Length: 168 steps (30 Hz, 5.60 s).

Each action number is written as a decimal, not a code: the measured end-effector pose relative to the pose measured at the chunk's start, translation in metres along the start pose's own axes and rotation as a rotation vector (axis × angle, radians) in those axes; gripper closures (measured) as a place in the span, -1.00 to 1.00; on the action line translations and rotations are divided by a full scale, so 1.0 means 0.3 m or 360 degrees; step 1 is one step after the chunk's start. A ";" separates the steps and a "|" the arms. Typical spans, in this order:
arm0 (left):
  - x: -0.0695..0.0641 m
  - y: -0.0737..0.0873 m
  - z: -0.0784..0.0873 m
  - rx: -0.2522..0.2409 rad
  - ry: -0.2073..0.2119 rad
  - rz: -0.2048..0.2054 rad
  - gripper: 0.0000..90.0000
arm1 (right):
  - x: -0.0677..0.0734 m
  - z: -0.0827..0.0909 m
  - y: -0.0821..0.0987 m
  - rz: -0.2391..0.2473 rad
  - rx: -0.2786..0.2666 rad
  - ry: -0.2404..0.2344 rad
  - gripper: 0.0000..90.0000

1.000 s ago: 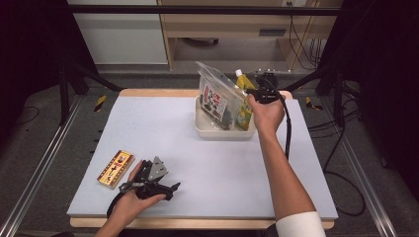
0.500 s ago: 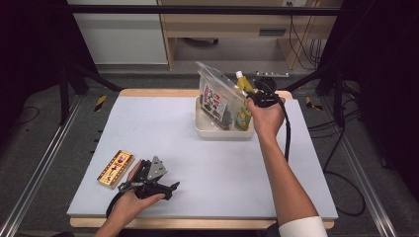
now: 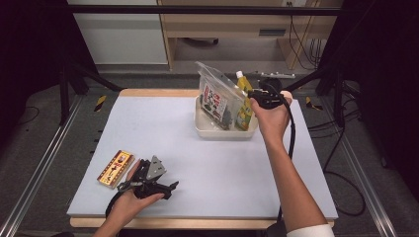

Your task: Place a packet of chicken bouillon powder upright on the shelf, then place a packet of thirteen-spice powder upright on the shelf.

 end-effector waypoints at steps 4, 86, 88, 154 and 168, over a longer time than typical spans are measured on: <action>0.003 0.000 0.001 0.0007 -0.0004 -0.0005 -0.83 | -0.010 0.030 0.007 0.0041 -0.0021 -0.0010 0.50; 0.348 0.087 0.234 0.0171 -0.0357 0.0498 -0.87 | 0.003 0.147 0.632 0.0604 0.0012 -0.0037 -0.71; 0.372 0.100 0.241 0.0229 -0.0341 0.0556 -0.87 | -0.002 0.147 0.631 0.0595 0.0009 -0.0033 -0.71; 0.298 -0.053 0.115 0.0679 -0.0060 0.0184 -0.28 | 0.023 0.155 0.646 0.0617 0.0023 -0.0077 -0.69; 0.128 -0.217 -0.022 0.0579 0.0013 -0.0103 -0.28 | 0.021 0.155 0.637 0.0531 0.0056 -0.0095 -0.68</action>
Point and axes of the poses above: each handheld gripper's, and its own axes: z roughly backward along the jaws, y roughly out of its underside, x roughly to its left, the point moved 2 cm from there along -z, roughly forward along the jaws, and after that the axes turned 2 degrees about z, right-handed, at the moved point
